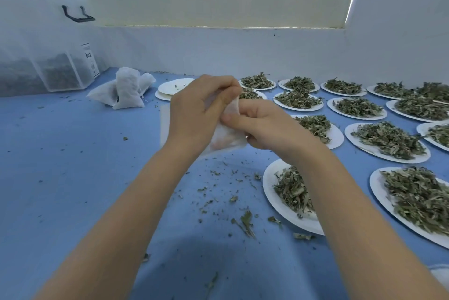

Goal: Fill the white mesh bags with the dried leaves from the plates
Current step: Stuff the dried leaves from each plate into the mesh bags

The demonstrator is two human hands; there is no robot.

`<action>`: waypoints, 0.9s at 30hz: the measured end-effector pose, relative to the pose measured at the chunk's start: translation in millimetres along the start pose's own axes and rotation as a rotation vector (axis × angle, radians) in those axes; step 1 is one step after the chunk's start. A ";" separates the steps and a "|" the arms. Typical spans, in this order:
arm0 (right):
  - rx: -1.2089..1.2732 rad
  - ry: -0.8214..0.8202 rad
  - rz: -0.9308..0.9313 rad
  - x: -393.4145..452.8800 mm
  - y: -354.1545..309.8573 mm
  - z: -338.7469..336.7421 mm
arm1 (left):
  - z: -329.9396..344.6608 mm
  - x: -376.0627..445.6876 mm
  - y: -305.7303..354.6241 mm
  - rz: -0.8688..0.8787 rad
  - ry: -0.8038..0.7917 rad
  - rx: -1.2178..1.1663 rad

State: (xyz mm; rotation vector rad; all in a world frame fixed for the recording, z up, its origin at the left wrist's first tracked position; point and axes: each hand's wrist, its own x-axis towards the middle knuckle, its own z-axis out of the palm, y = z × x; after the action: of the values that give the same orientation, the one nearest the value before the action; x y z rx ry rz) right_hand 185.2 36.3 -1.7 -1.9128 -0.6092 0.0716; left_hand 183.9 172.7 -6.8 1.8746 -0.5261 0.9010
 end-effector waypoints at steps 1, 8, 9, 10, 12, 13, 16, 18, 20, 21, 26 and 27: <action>0.022 -0.002 0.010 1.7 0.9 1.6 | -1.3 0.3 0.6 -0.003 -0.005 0.002; 0.461 -0.051 0.131 4.0 6.0 0.1 | -21.8 -12.7 -5.7 0.187 -0.369 0.486; 0.541 -0.091 0.138 3.5 6.7 -1.7 | -21.6 -17.4 -6.7 0.205 -0.446 0.527; 0.623 -0.137 0.147 3.2 6.8 -3.4 | -19.9 -21.3 -7.7 0.214 -0.507 0.563; 0.737 -0.229 0.161 2.4 5.9 -5.9 | -14.1 -25.2 -10.7 0.224 -0.532 0.612; 0.756 -0.262 0.165 2.1 4.9 -5.9 | -10.9 -25.6 -12.5 0.234 -0.501 0.629; 0.719 -0.282 0.183 1.2 -0.3 -4.2 | -7.0 -26.9 -16.3 0.249 -0.344 0.661; 0.620 -0.279 0.219 2.9 -8.1 -5.1 | -7.2 -29.7 -16.5 0.198 -0.310 0.642; 0.453 -0.285 0.281 5.3 -21.1 -10.0 | -3.9 -32.3 -14.9 0.118 -0.302 0.624; 0.374 -0.291 0.322 6.6 -28.1 -13.7 | -1.1 -32.9 -13.8 0.077 -0.286 0.609; 0.115 -0.113 0.366 -10.5 -45.8 -45.2 | 10.9 -31.9 -9.2 -0.008 -0.268 0.521; 0.079 -0.041 0.352 -19.9 -45.0 -51.4 | 12.5 -33.1 -9.3 -0.027 -0.288 0.506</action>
State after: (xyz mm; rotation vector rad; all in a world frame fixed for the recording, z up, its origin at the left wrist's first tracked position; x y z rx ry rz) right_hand 167.5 -2.9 55.0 -1.9265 -0.2858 0.3555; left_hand 173.8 165.0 -41.1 2.4885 -0.4706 0.7991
